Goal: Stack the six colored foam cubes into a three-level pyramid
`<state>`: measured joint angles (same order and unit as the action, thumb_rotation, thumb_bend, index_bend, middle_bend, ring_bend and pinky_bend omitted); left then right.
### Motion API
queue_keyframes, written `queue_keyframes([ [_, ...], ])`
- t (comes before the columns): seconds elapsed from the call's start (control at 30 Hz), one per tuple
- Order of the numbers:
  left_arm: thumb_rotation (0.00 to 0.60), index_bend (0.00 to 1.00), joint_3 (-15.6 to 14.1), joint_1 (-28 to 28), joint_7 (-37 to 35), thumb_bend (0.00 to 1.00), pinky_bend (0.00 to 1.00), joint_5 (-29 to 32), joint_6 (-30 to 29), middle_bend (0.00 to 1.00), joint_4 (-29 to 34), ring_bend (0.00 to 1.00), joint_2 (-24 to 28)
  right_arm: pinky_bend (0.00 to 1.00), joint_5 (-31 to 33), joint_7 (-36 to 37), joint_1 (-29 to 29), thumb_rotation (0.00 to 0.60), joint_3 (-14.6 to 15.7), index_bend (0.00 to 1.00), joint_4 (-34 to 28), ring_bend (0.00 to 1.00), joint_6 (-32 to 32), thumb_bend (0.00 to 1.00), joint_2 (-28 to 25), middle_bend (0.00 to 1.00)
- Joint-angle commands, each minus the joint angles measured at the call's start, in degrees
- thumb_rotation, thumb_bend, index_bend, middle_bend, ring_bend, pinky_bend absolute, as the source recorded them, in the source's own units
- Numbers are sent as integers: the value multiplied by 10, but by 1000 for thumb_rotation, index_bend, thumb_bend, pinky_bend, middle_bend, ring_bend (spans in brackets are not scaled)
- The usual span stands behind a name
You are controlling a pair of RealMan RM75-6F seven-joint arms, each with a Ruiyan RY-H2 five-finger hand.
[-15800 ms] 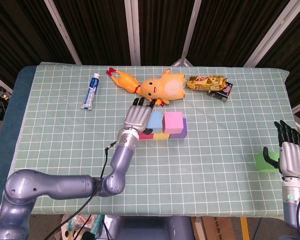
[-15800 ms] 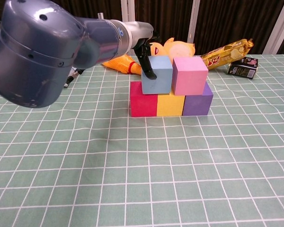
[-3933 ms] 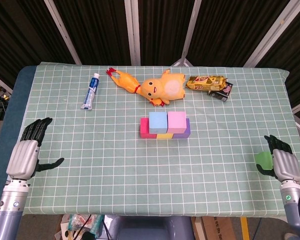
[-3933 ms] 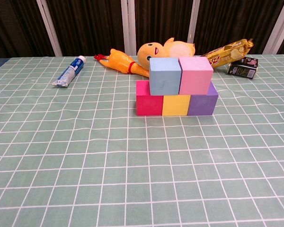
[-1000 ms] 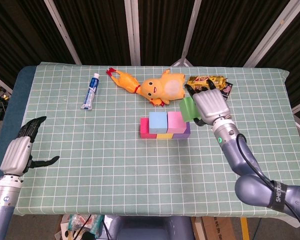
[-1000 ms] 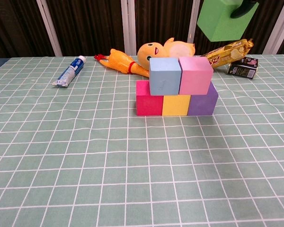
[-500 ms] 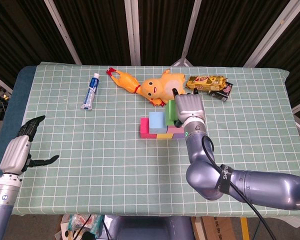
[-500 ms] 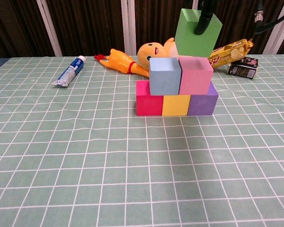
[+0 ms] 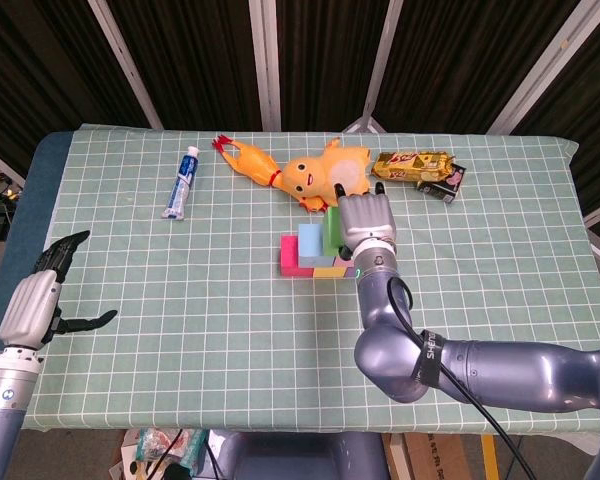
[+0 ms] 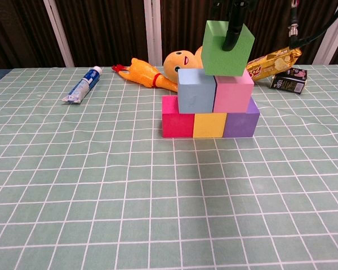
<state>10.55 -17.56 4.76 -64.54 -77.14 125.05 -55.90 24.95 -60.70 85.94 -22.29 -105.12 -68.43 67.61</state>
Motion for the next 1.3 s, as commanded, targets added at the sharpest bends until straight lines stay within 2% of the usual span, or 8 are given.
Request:
queue_keyframes([
  [0.03, 600, 0, 1, 1, -2, 131, 26, 1, 0, 46, 0, 5, 1, 0, -2, -4, -2, 600, -1, 0, 3, 235, -4, 313, 6, 384],
  [1.3, 600, 0, 5, 0, -9, 131, 26, 11, 8, 46, -4, 5, 5, 0, 10, -72, -17, 600, -50, 0, 54, 235, -24, 313, 55, 387],
])
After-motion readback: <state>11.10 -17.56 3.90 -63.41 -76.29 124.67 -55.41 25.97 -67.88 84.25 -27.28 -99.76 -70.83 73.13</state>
